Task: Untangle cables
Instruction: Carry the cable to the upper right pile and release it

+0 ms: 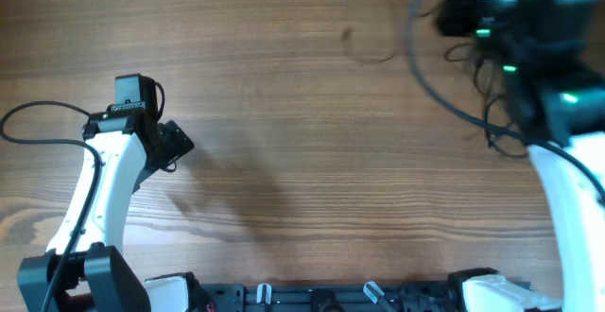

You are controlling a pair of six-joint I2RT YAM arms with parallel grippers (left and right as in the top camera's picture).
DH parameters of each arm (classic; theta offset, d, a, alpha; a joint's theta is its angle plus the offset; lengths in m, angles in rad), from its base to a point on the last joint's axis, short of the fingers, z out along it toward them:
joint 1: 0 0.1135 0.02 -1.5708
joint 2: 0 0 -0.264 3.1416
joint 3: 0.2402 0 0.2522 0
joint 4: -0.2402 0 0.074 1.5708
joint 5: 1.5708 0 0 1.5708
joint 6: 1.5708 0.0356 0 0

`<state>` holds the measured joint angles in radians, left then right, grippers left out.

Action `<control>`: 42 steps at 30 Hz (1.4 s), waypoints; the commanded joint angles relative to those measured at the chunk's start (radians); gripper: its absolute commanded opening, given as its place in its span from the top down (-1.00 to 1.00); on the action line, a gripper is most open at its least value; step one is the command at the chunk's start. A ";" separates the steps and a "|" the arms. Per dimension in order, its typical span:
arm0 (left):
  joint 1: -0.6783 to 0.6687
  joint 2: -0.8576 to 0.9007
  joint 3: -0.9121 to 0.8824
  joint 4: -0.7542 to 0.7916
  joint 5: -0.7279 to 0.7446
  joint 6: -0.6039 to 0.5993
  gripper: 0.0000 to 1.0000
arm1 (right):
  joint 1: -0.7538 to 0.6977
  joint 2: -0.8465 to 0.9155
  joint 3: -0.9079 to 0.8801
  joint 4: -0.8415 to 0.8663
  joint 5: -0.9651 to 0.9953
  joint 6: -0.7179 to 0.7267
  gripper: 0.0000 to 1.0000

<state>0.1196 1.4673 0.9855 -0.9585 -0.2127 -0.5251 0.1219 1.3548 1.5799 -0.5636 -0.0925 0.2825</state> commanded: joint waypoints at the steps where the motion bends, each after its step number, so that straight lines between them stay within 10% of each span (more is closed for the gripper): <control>1: -0.005 -0.010 -0.002 0.000 -0.013 -0.006 -1.00 | -0.111 -0.034 0.008 -0.019 0.048 -0.018 0.91; 29: -0.005 -0.010 -0.002 -0.001 0.006 -0.006 -1.00 | -0.581 0.193 0.002 -0.200 0.045 0.006 0.91; 30: -0.005 -0.010 -0.002 -0.001 0.006 -0.006 -1.00 | -0.581 0.201 0.002 -0.207 0.039 0.005 0.66; 31: -0.005 -0.010 -0.002 -0.001 0.006 -0.006 -1.00 | -0.581 0.208 0.002 -0.216 0.019 0.006 -0.17; 33: -0.005 -0.010 -0.002 -0.001 0.009 -0.006 -1.00 | -0.581 0.217 0.002 -0.223 -0.048 0.005 -0.76; 42: -0.053 -0.010 -0.002 0.109 0.102 0.005 -1.00 | -0.456 0.228 -0.002 -0.332 -0.391 -0.216 -0.99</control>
<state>0.1089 1.4673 0.9855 -0.8982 -0.1558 -0.5251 -0.4221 1.5654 1.5791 -0.8532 -0.3679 0.1936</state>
